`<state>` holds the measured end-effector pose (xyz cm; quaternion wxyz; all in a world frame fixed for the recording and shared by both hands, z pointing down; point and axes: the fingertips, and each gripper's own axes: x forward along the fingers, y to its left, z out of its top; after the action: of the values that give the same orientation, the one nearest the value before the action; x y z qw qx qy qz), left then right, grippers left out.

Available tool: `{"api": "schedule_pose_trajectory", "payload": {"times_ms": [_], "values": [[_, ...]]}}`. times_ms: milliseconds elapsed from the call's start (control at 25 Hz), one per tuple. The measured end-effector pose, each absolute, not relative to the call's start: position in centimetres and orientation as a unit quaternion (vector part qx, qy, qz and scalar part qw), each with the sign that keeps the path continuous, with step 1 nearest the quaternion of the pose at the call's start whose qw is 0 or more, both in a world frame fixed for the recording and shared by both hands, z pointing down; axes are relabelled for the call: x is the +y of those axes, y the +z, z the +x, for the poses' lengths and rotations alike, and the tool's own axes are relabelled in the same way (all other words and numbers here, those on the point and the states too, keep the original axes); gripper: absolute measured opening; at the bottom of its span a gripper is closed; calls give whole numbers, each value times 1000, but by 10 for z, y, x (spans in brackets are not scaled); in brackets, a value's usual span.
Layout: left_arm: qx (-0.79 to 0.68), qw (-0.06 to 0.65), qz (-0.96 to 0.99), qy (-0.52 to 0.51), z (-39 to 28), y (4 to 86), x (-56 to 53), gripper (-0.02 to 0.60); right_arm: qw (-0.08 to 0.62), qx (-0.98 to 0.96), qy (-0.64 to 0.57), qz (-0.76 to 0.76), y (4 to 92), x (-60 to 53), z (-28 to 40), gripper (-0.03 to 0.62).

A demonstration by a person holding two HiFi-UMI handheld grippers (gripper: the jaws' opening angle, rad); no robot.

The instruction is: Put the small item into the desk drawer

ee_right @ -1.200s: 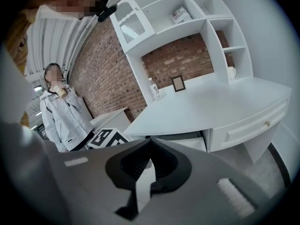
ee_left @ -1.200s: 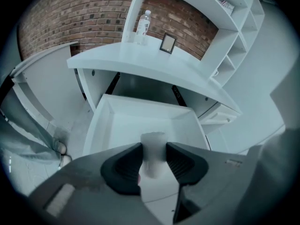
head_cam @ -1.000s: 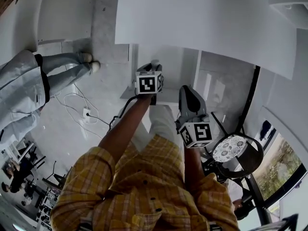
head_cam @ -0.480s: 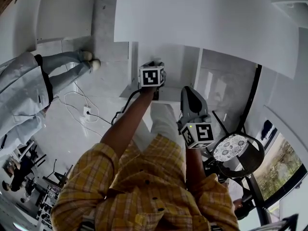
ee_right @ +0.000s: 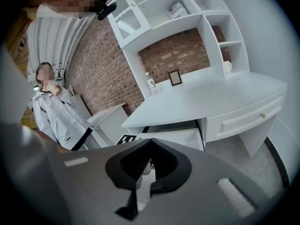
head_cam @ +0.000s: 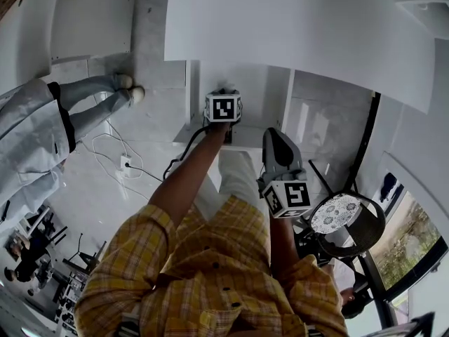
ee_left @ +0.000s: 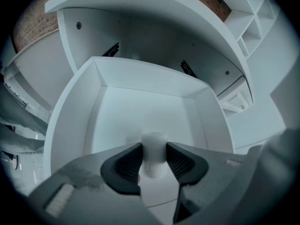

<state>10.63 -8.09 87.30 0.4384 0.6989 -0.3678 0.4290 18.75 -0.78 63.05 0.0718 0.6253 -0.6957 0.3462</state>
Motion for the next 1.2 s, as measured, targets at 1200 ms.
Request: {"api": "schedule_pose_trajectory", "payload": {"times_ms": [1200], "values": [[-375,432,711,409,106,864,-100,184,87,-701,325,629,623,-18,189,-2]]}}
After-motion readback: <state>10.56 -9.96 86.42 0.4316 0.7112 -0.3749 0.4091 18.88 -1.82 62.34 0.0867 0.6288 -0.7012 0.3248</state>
